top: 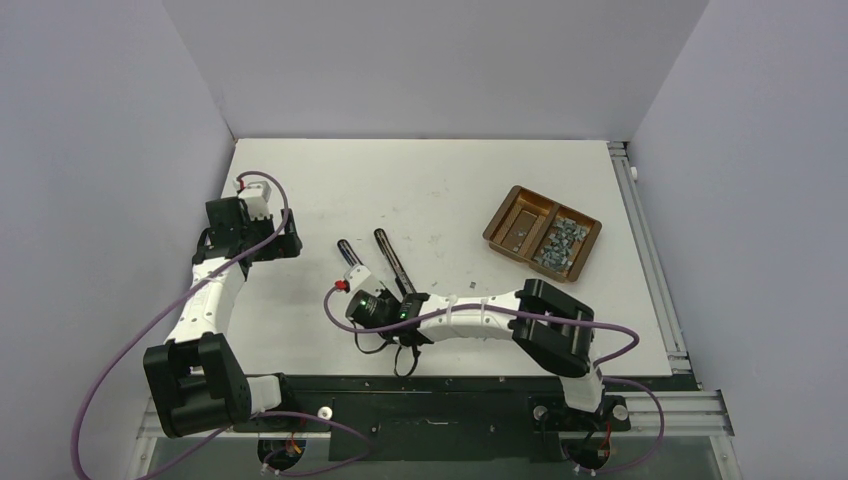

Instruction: Load the staples into the stapler

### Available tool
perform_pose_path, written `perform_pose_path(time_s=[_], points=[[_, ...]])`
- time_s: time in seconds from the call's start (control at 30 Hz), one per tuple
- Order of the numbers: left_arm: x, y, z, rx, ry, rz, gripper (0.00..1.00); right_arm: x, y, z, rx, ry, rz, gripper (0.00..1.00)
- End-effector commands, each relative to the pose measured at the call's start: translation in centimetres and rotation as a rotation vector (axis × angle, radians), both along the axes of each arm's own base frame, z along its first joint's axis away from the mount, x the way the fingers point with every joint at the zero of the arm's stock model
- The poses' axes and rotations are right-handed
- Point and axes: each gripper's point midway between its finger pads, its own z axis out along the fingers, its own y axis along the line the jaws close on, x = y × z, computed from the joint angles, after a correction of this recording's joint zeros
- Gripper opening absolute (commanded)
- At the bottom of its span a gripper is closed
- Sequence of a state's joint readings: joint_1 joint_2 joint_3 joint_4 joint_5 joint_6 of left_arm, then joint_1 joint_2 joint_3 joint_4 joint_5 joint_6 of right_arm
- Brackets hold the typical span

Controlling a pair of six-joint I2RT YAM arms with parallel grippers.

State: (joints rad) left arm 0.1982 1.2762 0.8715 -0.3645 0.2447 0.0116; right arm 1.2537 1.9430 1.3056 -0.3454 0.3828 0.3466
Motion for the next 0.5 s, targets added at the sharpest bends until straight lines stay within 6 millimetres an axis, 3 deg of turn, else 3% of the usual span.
perform_pose_path(time_s=[0.0, 0.2, 0.47], points=[[1.20, 0.15, 3.35, 0.005, -0.091, -0.008, 0.96, -0.84, -0.11, -0.97, -0.063, -0.004, 0.021, 0.28], [1.11, 0.17, 3.45, 0.005, -0.093, -0.008, 0.96, -0.77, -0.23, -0.97, -0.084, -0.035, 0.012, 0.26], [1.03, 0.51, 3.59, 0.007, -0.097, 0.001, 0.96, -0.51, -0.28, -0.90, -0.099, -0.064, -0.006, 0.10]])
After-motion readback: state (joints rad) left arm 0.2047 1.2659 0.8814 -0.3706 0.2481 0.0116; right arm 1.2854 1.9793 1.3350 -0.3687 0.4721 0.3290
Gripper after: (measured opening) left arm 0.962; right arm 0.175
